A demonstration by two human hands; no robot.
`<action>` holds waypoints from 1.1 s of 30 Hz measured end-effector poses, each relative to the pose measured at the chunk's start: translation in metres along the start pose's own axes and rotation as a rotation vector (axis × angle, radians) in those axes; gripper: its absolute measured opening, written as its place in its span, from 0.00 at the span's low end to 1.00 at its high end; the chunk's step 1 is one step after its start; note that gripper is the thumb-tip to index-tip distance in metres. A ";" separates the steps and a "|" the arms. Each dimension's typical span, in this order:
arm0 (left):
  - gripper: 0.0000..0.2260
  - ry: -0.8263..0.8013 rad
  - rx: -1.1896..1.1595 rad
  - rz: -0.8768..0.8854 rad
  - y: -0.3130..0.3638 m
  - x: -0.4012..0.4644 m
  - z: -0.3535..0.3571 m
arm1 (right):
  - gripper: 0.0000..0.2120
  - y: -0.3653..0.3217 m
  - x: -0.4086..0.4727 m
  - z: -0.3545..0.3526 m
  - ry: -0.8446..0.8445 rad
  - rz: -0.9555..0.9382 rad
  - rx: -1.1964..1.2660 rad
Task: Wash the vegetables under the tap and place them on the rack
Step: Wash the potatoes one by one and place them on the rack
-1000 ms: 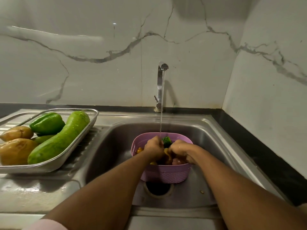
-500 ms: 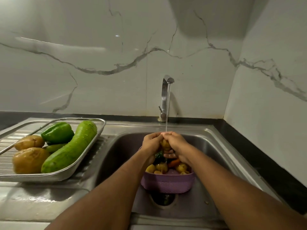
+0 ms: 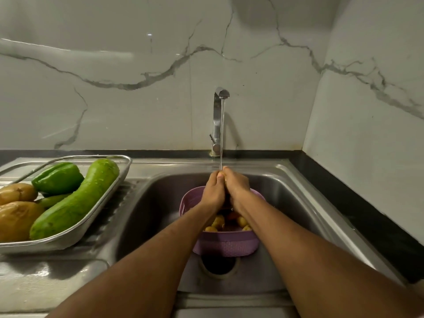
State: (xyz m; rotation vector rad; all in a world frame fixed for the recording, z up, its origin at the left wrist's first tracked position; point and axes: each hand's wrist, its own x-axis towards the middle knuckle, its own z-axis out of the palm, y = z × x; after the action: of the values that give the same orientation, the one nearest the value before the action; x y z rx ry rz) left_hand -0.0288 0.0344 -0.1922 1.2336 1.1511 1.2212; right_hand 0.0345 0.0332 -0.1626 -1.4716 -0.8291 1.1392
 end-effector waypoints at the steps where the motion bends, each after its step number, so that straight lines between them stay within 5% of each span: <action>1: 0.15 0.025 -0.007 0.015 0.000 0.000 -0.001 | 0.14 -0.002 -0.001 0.001 -0.039 -0.027 -0.033; 6: 0.17 0.093 -0.036 -0.014 0.005 0.004 -0.010 | 0.10 -0.008 -0.007 -0.010 -0.266 0.014 0.032; 16: 0.14 -0.006 0.028 0.217 0.007 -0.004 -0.011 | 0.10 -0.010 0.004 -0.002 -0.002 -0.071 0.109; 24: 0.16 0.109 -0.059 0.096 0.009 0.001 -0.012 | 0.15 -0.009 0.008 -0.021 -0.403 0.040 0.188; 33: 0.15 0.016 -0.006 0.163 0.010 -0.004 -0.020 | 0.16 -0.006 0.003 0.001 0.051 -0.049 0.149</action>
State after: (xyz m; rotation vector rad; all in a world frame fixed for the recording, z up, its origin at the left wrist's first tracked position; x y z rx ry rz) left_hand -0.0491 0.0308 -0.1825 1.3359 1.0738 1.3573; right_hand 0.0354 0.0378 -0.1574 -1.3453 -0.7257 1.0982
